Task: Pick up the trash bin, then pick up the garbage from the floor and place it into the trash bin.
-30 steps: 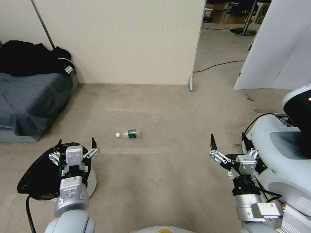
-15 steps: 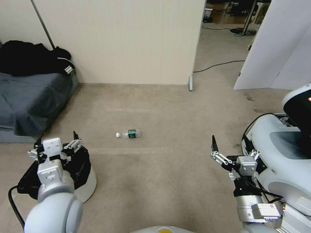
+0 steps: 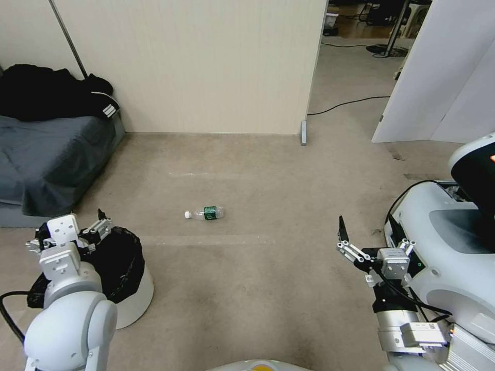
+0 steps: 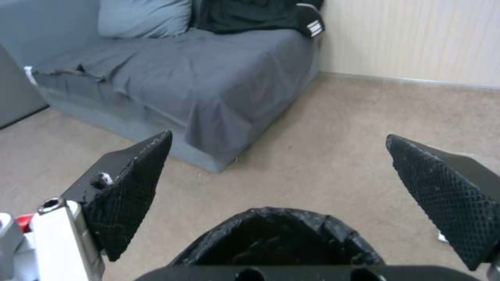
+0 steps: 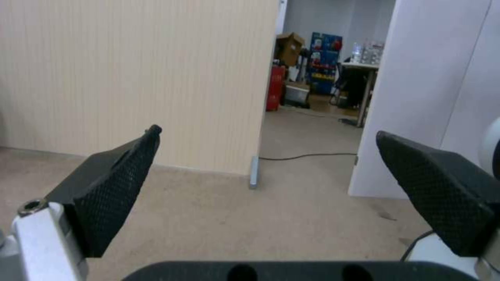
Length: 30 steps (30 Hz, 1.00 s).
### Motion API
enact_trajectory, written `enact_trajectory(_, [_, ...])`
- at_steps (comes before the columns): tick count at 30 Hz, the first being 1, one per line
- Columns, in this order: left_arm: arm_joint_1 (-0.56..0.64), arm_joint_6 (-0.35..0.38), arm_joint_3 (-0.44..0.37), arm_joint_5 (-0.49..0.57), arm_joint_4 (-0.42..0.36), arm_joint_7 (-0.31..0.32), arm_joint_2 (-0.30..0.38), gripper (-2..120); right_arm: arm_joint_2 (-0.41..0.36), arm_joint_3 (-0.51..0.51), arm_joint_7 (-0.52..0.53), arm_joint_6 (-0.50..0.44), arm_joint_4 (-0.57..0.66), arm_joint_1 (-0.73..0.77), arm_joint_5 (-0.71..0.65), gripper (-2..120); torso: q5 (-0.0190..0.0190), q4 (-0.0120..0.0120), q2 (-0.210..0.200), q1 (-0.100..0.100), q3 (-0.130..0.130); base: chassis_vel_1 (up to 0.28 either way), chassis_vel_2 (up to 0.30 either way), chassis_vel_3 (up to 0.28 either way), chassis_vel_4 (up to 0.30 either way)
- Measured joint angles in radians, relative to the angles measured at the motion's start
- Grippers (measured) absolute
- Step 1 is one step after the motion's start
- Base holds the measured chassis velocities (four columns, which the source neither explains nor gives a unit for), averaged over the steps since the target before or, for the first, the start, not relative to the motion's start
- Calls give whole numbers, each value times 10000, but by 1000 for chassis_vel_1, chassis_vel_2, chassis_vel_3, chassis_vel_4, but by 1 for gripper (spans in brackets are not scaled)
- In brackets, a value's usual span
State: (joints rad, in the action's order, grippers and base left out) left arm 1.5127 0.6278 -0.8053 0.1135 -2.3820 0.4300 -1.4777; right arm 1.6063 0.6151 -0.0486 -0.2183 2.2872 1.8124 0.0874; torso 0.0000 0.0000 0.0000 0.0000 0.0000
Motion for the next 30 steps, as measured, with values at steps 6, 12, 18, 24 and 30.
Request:
enact_trajectory(6, [-24,341,-457,186,177,38,-15,100,-17,35,4,11,-30,-6,-19,100,0,0,0,0,0,0,0,0,0])
enact_trajectory(12, [31,887,-776,27,425,-141,-6,100,-27,21,0,33,-38,-67,-26,100,0,1,0,0,0,0,0,0,0])
enact_trajectory(18, [95,912,-842,27,712,-337,-4,100,-27,4,-11,33,-91,-95,-32,100,0,0,0,0,0,0,0,0,0])
enact_trajectory(24, [201,998,-1032,-9,989,-807,-10,100,12,-36,-19,-1,-144,-95,-36,100,0,0,0,0,0,0,0,0,0])
enact_trajectory(30, [294,1032,-1160,-11,1048,-1040,-21,100,15,-145,-13,-1,-139,-98,-7,100,0,1,0,-1,0,0,0,0,0])
